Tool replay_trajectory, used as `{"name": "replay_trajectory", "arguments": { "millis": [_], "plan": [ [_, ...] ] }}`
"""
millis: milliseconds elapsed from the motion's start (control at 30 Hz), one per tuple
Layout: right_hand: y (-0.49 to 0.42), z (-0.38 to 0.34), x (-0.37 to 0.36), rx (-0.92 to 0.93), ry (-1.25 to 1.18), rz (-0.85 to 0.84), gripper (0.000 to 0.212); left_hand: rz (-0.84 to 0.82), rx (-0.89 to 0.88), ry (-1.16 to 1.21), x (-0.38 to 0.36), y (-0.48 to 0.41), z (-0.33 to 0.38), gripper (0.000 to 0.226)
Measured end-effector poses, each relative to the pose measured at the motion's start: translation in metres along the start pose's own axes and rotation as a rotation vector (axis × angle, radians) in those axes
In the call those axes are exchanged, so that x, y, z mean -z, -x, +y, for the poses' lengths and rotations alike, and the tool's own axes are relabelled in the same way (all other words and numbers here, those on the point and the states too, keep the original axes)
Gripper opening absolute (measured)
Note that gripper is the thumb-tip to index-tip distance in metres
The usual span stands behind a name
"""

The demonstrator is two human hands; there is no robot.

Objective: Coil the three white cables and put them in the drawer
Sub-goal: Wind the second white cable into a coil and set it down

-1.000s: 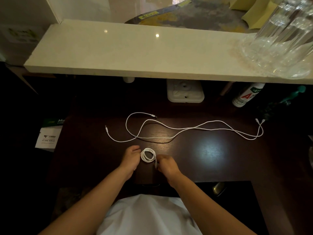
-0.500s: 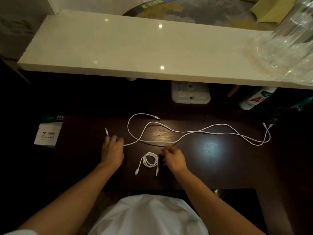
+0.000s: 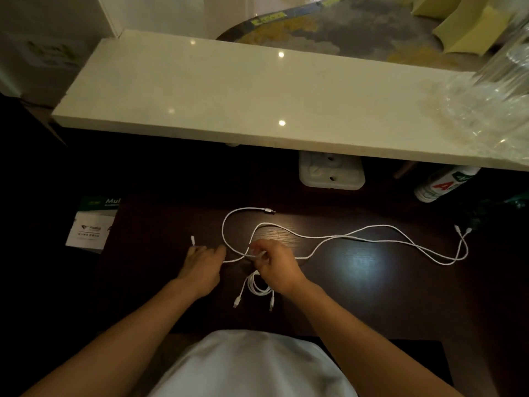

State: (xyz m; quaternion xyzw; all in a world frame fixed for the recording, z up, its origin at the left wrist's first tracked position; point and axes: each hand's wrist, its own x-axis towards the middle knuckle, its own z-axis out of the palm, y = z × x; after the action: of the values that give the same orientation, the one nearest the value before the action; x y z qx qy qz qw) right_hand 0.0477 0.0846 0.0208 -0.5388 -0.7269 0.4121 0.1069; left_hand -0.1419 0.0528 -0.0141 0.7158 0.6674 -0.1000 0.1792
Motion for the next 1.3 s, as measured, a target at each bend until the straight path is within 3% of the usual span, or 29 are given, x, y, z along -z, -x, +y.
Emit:
{"name": "replay_trajectory", "arguments": {
  "millis": [100, 267, 333, 433, 500, 567, 667, 767, 967, 1133, 1300],
  "plan": [
    [0.004, -0.002, -0.001, 0.156, 0.121, -0.012, 0.040, -0.039, -0.062, 0.535, 0.034, 0.001, 0.013, 0.011],
    [-0.017, -0.028, 0.057, 0.199, -0.007, 0.271, 0.018, 0.236, -0.044, 0.983, 0.110, -0.009, 0.032, 0.023],
    [-0.023, -0.045, 0.092, 0.221, -0.019, 0.283, 0.026, 0.137, -0.016, 1.165, 0.140, -0.008, 0.038, 0.019],
    [-0.023, -0.067, 0.134, 0.309, 0.024, 0.251, 0.021, -0.244, -0.045, 1.359, 0.176, 0.002, 0.050, 0.037],
    [-0.023, -0.077, 0.157, 0.340, 0.028, 0.296, 0.021, -0.437, -0.151, 1.523, 0.195, 0.010, 0.058, 0.041],
    [-0.020, -0.083, 0.170, 0.364, -0.034, 0.340, 0.027, -0.480, -0.282, 1.709, 0.213, 0.015, 0.066, 0.040],
    [-0.007, -0.083, 0.162, 0.381, -0.095, 0.368, 0.035, -0.386, -0.427, 1.922, 0.234, 0.020, 0.081, 0.037],
    [0.012, -0.073, 0.142, 0.364, -0.146, 0.343, 0.031, -0.220, -0.495, 2.109, 0.248, 0.019, 0.089, 0.034],
    [0.024, -0.015, 0.175, 0.184, 0.037, 0.440, 0.034, 0.140, -0.689, 2.367, 0.281, 0.025, 0.072, 0.037],
    [0.027, -0.017, 0.220, 0.148, 0.214, 0.520, 0.037, 0.273, -0.773, 2.291, 0.297, 0.031, 0.080, 0.030],
    [0.029, -0.046, 0.206, 0.298, 0.509, 0.367, 0.042, 0.430, -0.696, 2.027, 0.296, 0.012, 0.106, 0.038]
  ]
}}
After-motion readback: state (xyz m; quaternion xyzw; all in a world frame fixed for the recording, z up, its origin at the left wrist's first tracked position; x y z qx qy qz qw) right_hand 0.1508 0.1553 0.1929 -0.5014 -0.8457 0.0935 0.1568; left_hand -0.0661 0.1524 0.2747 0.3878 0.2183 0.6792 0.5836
